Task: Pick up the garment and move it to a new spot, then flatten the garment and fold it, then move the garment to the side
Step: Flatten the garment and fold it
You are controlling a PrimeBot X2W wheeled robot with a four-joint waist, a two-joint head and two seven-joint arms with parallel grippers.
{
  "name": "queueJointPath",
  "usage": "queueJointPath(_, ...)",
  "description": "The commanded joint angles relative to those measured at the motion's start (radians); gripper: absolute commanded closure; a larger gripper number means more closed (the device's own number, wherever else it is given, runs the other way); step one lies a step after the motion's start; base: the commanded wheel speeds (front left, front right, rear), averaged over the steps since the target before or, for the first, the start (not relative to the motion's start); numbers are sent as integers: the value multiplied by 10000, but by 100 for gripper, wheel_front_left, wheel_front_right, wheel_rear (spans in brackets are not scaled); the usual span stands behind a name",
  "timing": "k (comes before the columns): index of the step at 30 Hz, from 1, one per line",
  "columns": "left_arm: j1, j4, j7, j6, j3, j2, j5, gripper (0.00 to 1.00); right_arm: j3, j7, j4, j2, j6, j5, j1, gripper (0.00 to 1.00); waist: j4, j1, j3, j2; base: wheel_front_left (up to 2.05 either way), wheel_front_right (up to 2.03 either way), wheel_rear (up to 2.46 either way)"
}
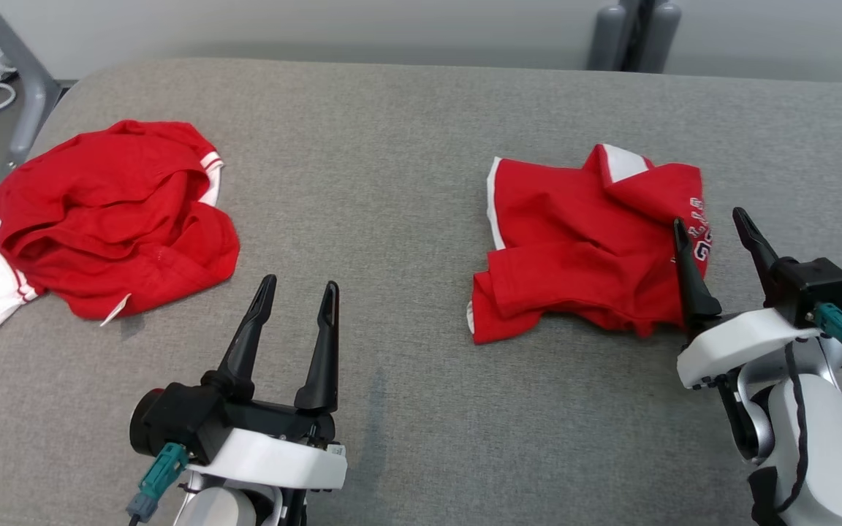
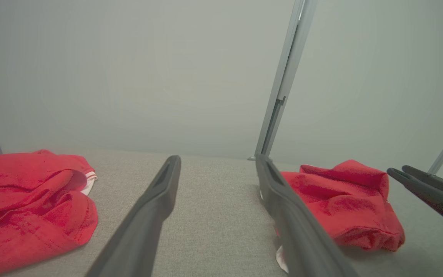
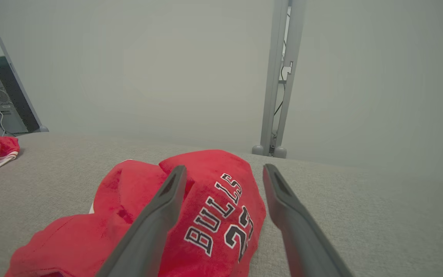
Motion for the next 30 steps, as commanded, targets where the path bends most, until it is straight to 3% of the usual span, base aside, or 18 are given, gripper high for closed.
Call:
queueJointPath(1,-188,32,-9,45,-31,36,-89,0,-127,155,326,-105,-7,-144,-223,0,373,0,213,-1,0,0,0)
queueJointPath(4,-179,74,-9,95,-125,38,-138,0,-420,422,1096,-156,-7,-280,-526,0,634,0,256,-1,0,0,0)
queueJointPath(5,-171,90,-9,105,-149,38,-158,0,-477,523,1335,-159,-7,-308,-601,5,704,0,252,-1,0,0,0)
queueJointPath(6,-157,105,-9,110,-179,36,-167,0,-582,600,1574,-158,-7,-274,-691,64,767,0,237,-1,0,0,0)
queueJointPath(7,-136,113,-9,125,-203,36,-159,0,-759,520,1720,-175,-7,-303,-807,100,816,0,214,-1,0,0,0)
queueJointPath(14,57,221,-9,168,-245,36,-152,0,-457,-408,1898,-107,-7,-149,-1387,100,894,0,-203,-1,0,0,0)
queueJointPath(22,330,279,-9,210,-246,36,-76,0,1842,-786,-342,-314,-7,1181,-1977,100,557,0,-916,-1,0,0,0)
queueJointPath(26,439,249,-9,202,-268,39,-75,0,1722,-776,-684,-571,-7,1442,-1662,100,458,0,-1024,-1,0,0,0)
queueJointPath(30,323,168,-9,196,-358,41,-93,0,462,-244,909,-1042,-5,996,-1332,100,451,0,-851,-1,0,0,0)
